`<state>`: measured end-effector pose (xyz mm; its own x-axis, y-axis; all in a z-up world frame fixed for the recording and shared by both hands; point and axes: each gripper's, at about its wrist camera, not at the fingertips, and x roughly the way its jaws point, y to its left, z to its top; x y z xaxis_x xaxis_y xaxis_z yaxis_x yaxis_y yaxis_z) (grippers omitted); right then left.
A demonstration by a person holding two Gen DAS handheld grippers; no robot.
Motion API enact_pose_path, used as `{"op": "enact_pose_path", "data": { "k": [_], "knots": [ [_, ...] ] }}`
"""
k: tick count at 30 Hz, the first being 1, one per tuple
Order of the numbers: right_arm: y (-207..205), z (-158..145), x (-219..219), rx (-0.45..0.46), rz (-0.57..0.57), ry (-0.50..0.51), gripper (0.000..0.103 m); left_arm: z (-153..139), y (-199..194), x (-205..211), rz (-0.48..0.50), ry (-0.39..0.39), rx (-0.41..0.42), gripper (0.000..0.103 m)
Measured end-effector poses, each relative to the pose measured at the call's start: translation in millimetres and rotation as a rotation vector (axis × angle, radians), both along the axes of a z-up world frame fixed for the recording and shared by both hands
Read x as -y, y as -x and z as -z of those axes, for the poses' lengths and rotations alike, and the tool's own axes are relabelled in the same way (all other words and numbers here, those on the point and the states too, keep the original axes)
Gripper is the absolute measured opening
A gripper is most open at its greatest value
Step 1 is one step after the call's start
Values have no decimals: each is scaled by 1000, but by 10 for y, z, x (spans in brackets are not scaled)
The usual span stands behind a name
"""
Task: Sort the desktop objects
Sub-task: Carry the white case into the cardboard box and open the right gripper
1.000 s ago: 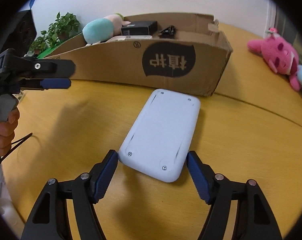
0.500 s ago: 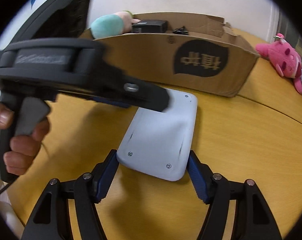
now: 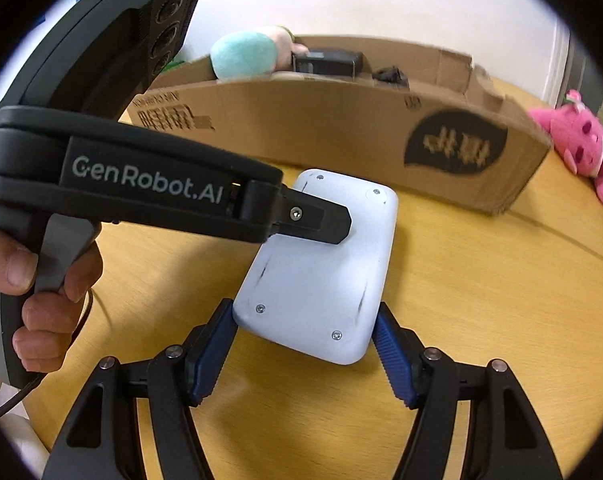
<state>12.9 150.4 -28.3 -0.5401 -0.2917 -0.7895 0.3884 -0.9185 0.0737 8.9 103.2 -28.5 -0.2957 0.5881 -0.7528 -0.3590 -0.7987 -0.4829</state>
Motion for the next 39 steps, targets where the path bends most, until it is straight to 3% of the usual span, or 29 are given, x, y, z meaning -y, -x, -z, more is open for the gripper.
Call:
{"op": "enact_pose_path", "data": {
  "k": [10, 18, 22, 27, 31, 39],
  "knots": [
    [-38, -888, 283, -213, -30, 5, 67, -1066, -64, 387, -39, -44, -227, 37],
    [312, -1539, 452, -368, -19, 32, 67, -1837, 286, 494, -31, -37, -381, 37],
    [522, -1747, 404, -406, -8, 27, 67, -2093, 605, 448, -14, -32, -417, 35],
    [919, -1878, 330, -393, 4, 26, 67, -2171, 1178, 397, 0, -66, -379, 34],
    [1319, -1822, 240, -334, 17, 17, 67, -2032, 1670, 241, 9, -57, -312, 33],
    [2044, -1193, -159, -65, 76, 48, 67, -1086, 2455, -176, 43, -58, -42, 31]
  ]
}}
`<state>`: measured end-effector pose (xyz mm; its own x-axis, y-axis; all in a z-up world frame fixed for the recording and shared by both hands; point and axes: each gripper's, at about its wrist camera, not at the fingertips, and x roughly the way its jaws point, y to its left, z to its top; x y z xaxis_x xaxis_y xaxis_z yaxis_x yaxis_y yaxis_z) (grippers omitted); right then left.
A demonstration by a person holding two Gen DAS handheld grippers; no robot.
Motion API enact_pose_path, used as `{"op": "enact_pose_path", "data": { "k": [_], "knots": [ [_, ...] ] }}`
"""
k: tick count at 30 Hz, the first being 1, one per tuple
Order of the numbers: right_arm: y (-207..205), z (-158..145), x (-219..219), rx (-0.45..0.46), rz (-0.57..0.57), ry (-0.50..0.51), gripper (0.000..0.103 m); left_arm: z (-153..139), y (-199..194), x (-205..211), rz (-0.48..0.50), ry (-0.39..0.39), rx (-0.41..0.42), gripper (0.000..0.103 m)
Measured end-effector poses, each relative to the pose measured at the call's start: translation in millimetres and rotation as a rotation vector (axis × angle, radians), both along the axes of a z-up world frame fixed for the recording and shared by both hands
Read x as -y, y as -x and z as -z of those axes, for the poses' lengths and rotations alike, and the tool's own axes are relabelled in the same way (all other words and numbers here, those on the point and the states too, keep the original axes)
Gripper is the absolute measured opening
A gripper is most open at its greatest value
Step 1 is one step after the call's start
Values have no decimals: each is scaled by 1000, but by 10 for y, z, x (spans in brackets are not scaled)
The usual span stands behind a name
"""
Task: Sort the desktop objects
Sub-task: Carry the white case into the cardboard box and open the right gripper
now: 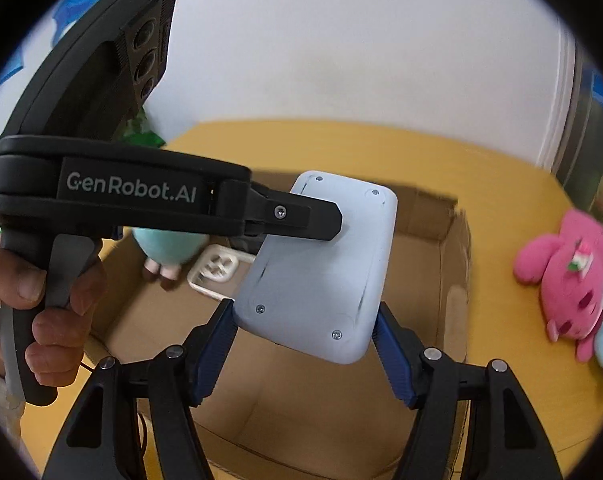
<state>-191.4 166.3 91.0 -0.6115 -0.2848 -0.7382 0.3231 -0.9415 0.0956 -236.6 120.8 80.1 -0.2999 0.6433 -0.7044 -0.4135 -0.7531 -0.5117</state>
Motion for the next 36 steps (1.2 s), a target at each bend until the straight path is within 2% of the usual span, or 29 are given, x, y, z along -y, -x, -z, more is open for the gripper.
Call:
{"op": "enact_pose_path", "data": {
  "k": [3, 6, 15, 17, 21, 23, 24, 26, 28, 29, 30, 31, 33, 36],
  "knots": [
    [161, 351, -140, 125, 20, 0, 67, 377, 128, -147, 13, 21, 90, 30],
    [236, 576, -200, 216, 22, -5, 67, 718, 217, -240, 12, 24, 190, 30],
    [310, 1001, -279, 418, 28, -57, 67, 1247, 270, -415, 0, 55, 380, 31],
    [308, 1082, -292, 459, 42, -45, 67, 1284, 266, -446, 3, 64, 384, 31],
    [246, 1051, -305, 460, 50, -22, 67, 1198, 201, -414, -8, 102, 359, 33],
    [161, 960, -300, 428, 64, -37, 68, 1033, 109, -295, -45, 140, 294, 34],
    [121, 913, -295, 413, 64, -37, 68, 870, 17, -189, -65, 145, 225, 34],
    [-51, 712, -288, 344, 68, -27, 69, 543, -201, 45, -109, 156, 82, 42],
    [-217, 492, -365, 244, 103, -22, 72, 163, -554, 360, -175, 183, -95, 64],
    [-352, 349, -392, 171, 130, -16, 78, -8, -769, 540, -220, 204, -186, 69],
    [-411, 250, -455, 99, 153, -3, 82, -196, -1076, 778, -289, 238, -298, 79],
    [-607, 167, -454, 12, 176, 15, 82, -278, -1243, 909, -329, 259, -353, 90],
    [-744, 133, -446, -111, 199, 25, 83, -412, -1722, 1234, -438, 317, -485, 102],
    [-978, 258, -286, -244, 217, -32, 83, -364, -2237, 1513, -516, 377, -599, 103]
  ]
}}
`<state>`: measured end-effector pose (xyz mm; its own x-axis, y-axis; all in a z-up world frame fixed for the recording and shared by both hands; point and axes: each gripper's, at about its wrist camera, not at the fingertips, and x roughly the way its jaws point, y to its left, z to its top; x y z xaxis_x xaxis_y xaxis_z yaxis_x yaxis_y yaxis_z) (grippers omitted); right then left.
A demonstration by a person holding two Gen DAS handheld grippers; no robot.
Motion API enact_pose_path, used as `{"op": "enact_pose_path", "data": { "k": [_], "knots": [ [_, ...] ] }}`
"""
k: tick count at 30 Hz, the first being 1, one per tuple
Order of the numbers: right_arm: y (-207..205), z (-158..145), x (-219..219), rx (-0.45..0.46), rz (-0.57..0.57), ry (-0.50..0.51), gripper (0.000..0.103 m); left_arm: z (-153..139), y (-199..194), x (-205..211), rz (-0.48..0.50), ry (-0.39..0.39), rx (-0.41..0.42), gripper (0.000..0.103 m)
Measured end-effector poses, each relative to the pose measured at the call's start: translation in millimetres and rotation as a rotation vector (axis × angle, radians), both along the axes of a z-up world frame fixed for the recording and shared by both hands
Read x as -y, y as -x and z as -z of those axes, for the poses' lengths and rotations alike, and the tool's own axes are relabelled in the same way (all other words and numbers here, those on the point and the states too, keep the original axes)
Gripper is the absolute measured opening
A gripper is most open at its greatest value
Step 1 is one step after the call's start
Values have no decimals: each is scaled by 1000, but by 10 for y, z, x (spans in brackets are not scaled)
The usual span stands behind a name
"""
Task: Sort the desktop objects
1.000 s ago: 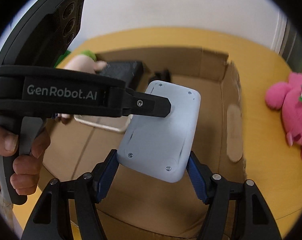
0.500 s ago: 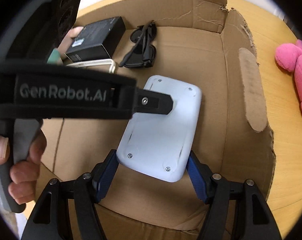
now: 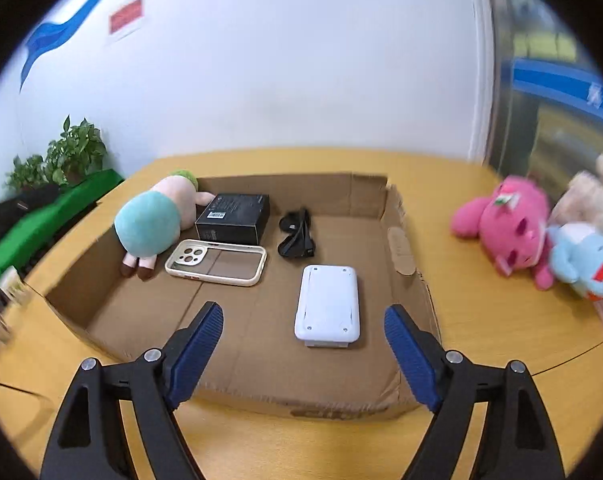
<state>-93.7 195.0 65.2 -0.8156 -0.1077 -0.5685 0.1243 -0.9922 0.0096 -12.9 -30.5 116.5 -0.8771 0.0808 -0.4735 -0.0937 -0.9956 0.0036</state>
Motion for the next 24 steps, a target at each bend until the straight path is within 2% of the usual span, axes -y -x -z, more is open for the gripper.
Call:
{"op": "enact_pose_path", "data": {
  "k": [2, 5, 7, 9, 11, 13, 14, 15, 17, 24],
  "knots": [
    [-36, 45, 68, -34, 5, -20, 83, 156, -162, 74, -24, 18, -30, 103],
    [-22, 113, 198, -83, 19, -4, 83, 505, -225, 60, -53, 14, -30, 103],
    [-12, 241, 232, -105, 30, 10, 83, 765, -172, -21, -75, 35, -19, 103],
    [3, 351, 269, -88, 31, 8, 84, 980, -92, -106, -86, 60, 11, 103],
    [17, 400, 261, -98, 36, 13, 87, 1107, -31, -148, -89, 72, 20, 103],
    [62, 434, 243, -99, 55, 5, 93, 1154, -15, -122, -105, 55, -12, 103],
    [77, 449, 231, -99, 62, 5, 101, 1183, 15, -107, -119, 66, -9, 103],
    [88, 477, 214, -98, 67, 7, 103, 1198, 25, -108, -122, 71, -17, 103],
    [52, 505, 208, -138, 52, 8, 103, 1237, 20, -93, -117, 68, -38, 103],
    [18, 505, 229, -138, 57, 11, 103, 1233, 27, -96, -116, 68, -38, 103]
  ]
}}
